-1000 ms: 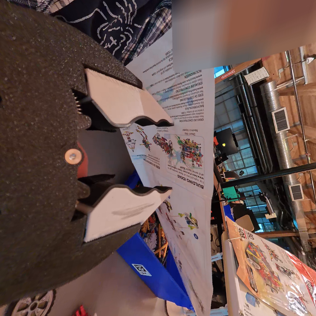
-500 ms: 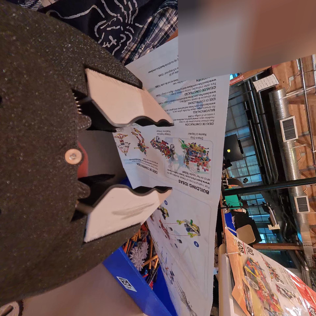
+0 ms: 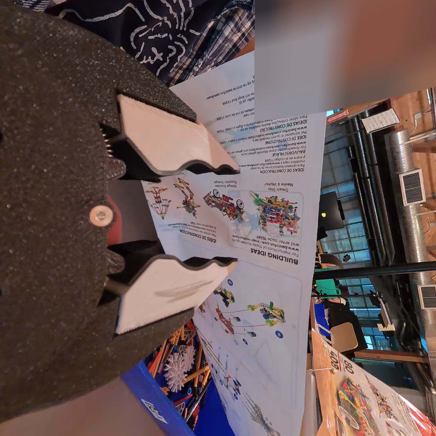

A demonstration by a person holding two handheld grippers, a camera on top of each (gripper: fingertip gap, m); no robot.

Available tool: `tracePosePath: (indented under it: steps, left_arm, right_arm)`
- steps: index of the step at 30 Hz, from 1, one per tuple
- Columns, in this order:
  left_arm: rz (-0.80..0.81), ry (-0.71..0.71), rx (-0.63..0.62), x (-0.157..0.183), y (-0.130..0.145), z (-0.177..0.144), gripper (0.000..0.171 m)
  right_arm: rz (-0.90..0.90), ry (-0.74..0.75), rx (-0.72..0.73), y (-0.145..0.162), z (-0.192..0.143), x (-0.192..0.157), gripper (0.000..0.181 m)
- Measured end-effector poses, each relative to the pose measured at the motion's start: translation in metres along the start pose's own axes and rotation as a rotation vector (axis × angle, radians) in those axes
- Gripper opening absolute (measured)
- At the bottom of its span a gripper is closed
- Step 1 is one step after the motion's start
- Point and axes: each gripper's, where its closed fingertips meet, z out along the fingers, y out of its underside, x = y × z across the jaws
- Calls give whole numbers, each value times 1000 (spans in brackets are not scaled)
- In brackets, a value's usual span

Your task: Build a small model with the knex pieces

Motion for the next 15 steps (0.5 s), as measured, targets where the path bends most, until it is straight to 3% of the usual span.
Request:
tracePosePath:
  steps: [15]
  left_arm:
    - [14,-3,16,1,-1,-2,56]
  right_arm:
    - [-22,-18,-42,6,22,-7,69]
